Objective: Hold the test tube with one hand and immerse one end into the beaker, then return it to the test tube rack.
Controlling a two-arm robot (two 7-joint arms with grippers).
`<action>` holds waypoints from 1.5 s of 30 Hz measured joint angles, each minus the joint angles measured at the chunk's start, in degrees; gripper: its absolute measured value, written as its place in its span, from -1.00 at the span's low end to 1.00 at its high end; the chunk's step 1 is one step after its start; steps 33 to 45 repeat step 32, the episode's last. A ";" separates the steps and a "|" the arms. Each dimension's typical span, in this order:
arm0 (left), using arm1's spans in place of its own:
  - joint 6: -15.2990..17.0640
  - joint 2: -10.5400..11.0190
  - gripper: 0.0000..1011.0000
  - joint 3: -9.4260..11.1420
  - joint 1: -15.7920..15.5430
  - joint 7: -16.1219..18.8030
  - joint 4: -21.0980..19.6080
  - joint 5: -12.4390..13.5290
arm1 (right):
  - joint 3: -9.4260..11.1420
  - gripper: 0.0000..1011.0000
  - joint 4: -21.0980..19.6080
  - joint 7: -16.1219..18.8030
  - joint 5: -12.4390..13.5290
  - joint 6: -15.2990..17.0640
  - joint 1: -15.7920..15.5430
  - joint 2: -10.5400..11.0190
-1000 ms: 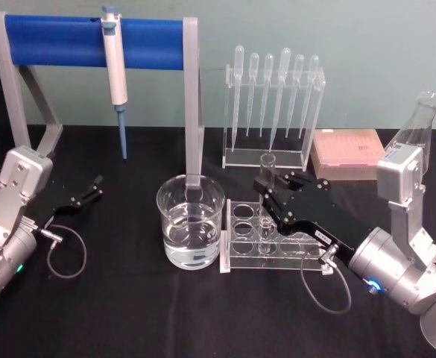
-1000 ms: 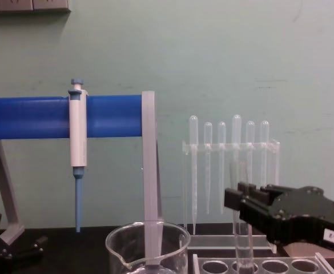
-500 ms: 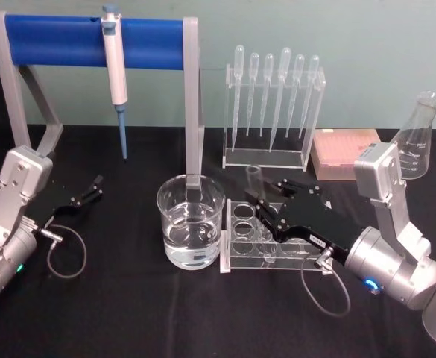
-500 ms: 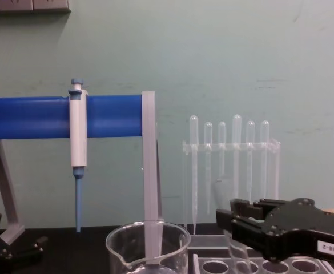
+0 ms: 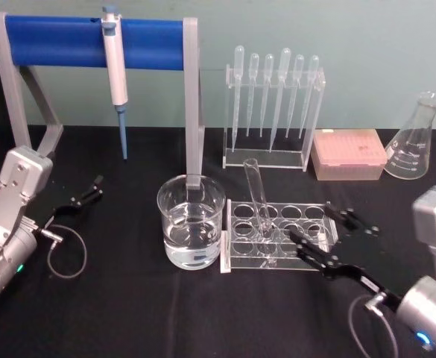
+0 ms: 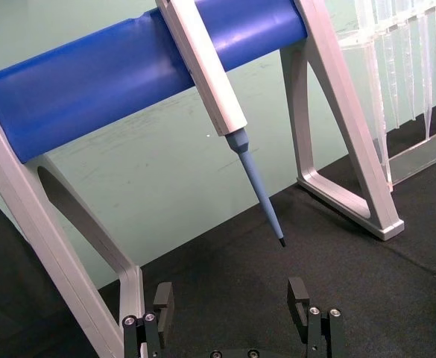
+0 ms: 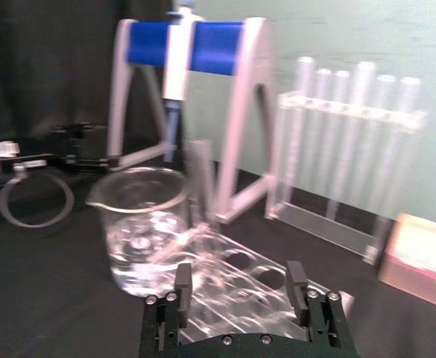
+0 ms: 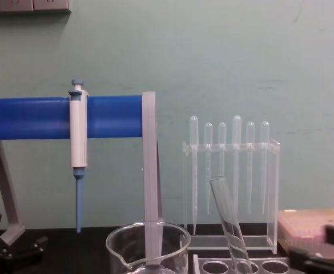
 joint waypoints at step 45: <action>0.00 0.00 0.98 0.00 0.00 0.00 0.00 0.00 | 4.69 0.98 16.95 -16.29 -13.81 -5.02 6.76 -9.51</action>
